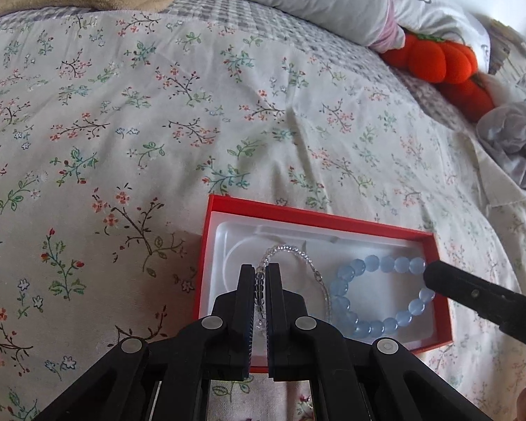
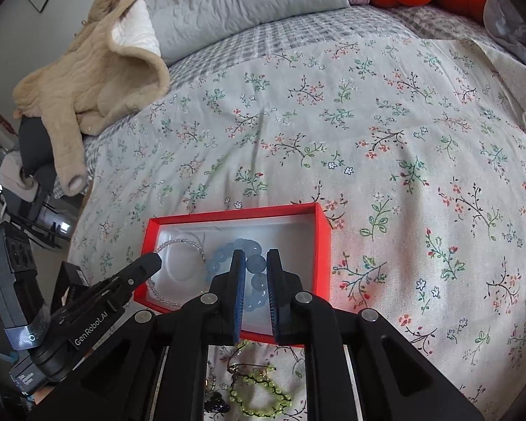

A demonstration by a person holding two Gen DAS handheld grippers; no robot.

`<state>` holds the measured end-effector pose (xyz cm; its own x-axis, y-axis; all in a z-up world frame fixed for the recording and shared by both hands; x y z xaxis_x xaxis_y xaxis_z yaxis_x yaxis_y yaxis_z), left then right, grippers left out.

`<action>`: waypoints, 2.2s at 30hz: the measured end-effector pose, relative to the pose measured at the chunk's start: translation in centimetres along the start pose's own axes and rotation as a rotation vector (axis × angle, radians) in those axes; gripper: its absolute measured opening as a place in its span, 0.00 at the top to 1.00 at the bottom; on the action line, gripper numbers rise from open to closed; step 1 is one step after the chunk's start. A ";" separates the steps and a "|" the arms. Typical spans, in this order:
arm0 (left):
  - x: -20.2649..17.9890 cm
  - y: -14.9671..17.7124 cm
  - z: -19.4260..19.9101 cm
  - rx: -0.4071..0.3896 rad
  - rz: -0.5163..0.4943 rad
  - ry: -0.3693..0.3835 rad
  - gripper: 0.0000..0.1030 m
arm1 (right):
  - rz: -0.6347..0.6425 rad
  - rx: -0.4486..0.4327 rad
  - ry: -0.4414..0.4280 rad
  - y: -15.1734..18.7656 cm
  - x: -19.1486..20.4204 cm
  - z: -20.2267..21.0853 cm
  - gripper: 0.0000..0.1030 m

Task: Organize jewelry
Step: 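Carry both bracelets into the red Ace box and open both tools, then grasp the thin teal-beaded bracelet with the left tool while the right tool grasps the lime-green bracelet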

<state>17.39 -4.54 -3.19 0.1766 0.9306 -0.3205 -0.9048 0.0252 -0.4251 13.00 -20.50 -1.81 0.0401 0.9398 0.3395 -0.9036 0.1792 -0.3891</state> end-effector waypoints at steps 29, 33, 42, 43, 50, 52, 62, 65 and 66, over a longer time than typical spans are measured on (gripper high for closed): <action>6.0 11.6 3.6 0.170 -0.078 -0.166 0.22 | 0.032 0.237 0.126 13.9 -2.3 0.2 0.46; 5.8 11.9 3.3 0.193 -0.010 -0.033 0.29 | 0.011 0.247 0.132 14.3 -2.7 -0.2 0.46; 4.7 12.0 0.6 0.254 0.048 0.054 0.62 | -0.040 0.239 0.108 13.6 -2.9 -0.3 0.46; 4.5 11.9 0.3 0.256 0.045 0.055 0.64 | -0.040 0.240 0.104 13.6 -2.8 -0.4 0.46; 3.4 11.9 -1.1 0.260 -0.011 -0.036 0.78 | -0.029 0.249 0.110 13.4 -2.5 -0.9 0.46; 2.8 11.7 -1.5 0.252 -0.037 -0.068 0.86 | -0.028 0.252 0.111 13.4 -2.4 -1.0 0.46; 1.1 10.6 -0.1 0.160 -0.063 -0.044 1.00 | -0.034 0.249 0.115 13.2 -2.3 -1.5 0.46; 0.1 10.1 1.0 0.127 -0.086 -0.002 1.00 | -0.037 0.246 0.112 13.2 -2.3 -1.6 0.46; -0.4 9.9 1.3 0.115 -0.096 0.013 1.00 | -0.042 0.244 0.112 13.2 -2.3 -1.7 0.46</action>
<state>7.81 -4.15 -6.17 0.2691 0.9170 -0.2945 -0.9217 0.1565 -0.3548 1.69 -19.83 -9.18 0.1141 0.9617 0.2492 -0.9757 0.1557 -0.1542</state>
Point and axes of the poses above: each gripper's, at about its wrist camera, not at the fingertips, and z roughly against the way its jaws point, x to its left, y to its underside, the point moved 8 cm from there along -z, roughly the way its jaws point, and after that the axes turned 9 degrees about x, right-handed, at the moved point
